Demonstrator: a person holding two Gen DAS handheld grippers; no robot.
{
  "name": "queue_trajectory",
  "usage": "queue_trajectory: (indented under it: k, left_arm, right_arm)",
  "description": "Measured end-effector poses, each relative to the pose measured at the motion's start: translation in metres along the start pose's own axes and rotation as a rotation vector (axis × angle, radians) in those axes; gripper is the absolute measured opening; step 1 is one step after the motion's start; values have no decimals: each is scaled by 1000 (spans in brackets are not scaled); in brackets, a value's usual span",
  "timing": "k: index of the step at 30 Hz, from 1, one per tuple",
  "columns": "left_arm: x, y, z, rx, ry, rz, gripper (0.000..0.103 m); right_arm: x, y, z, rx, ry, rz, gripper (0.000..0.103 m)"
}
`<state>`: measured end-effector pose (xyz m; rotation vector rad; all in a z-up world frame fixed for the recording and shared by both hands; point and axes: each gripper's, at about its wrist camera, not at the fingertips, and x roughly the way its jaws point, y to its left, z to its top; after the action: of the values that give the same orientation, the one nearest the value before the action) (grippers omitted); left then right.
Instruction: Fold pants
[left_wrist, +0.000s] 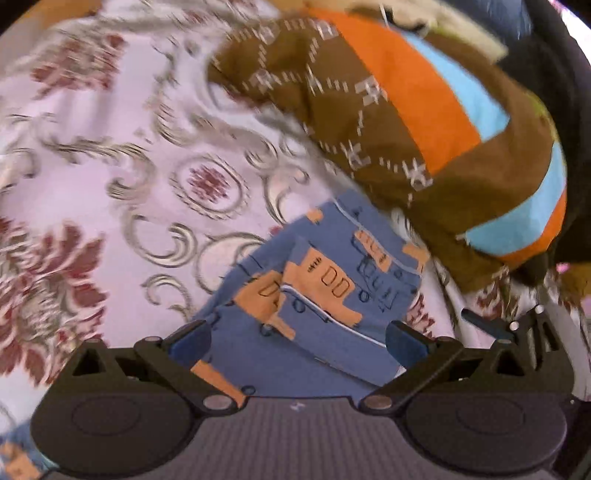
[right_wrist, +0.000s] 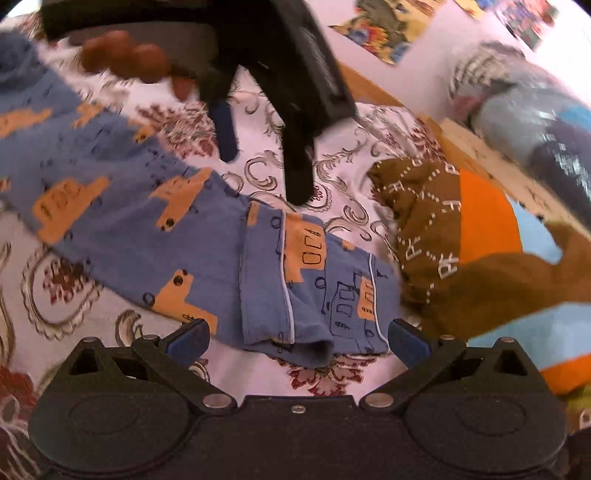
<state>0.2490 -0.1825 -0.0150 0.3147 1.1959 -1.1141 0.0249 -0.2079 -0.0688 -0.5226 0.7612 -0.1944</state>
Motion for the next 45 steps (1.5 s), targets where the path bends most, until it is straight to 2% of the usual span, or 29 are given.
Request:
queue_trajectory:
  k: [3,7,9,11,13,14,15,16,17,18,19,20,21,22,23,26,29,33,37,40,45]
  left_arm:
    - [22,-11,10,55,88,-7,103]
    - [36,-18,20,96,133,-15,103]
    - [37,-19,24,107,146,-41,103]
    - [38,-20,25,103,145,-57,99]
    - [40,-20,26,95,159,-69,87]
    - [43,-20,27,88,176,-70,78]
    - [43,-19,28,79,187,-69,74]
    - [44,-19,29,71,195,-63,72]
    - [45,-18,29,64,200,-60,65]
    - [46,-17,30,57,205,-63,54]
    - [46,-16,30,46,212,-64,47]
    - [47,-15,31,32,220,-60,33]
    - [47,-13,33,14,230,-54,25]
    - [46,-12,35,-5,238,-51,22]
    - [44,-11,37,-27,244,-60,19]
    - [34,-10,45,-108,208,-103,14]
    - [25,-13,56,-193,167,-134,13]
    - [26,-25,75,-260,111,-119,12]
    - [43,-34,93,-356,61,-79,12]
    - [58,-36,100,-432,40,-78,12]
    - [69,-42,108,-465,0,-62,12]
  right_arm:
    - [6,4,-1,-52,3,-10,102]
    - [12,5,2,-84,-3,-17,102]
    - [13,6,1,-103,-7,-29,95]
    - [12,8,0,-116,-8,-23,84]
    - [11,11,0,-131,-14,-15,76]
    - [10,13,0,-143,-18,-12,66]
    - [10,15,0,-158,-21,-6,61]
    - [10,17,-1,-168,-23,1,50]
    - [9,19,-1,-174,-22,9,42]
    - [11,20,-1,-180,-17,19,40]
    - [13,21,-2,-184,-9,28,32]
    - [14,22,-2,-183,-3,38,28]
    - [15,21,-2,-175,4,52,26]
    - [16,20,-2,-163,7,61,21]
    - [16,18,-2,-148,8,70,8]
    - [13,8,-1,-81,-7,68,6]
    - [11,-15,0,58,-25,65,5]
    - [15,-55,-4,285,-34,55,5]
    - [30,-89,-11,467,-18,78,3]
    - [35,-105,-16,550,-11,72,3]
    - [38,-120,-20,619,-6,26,2]
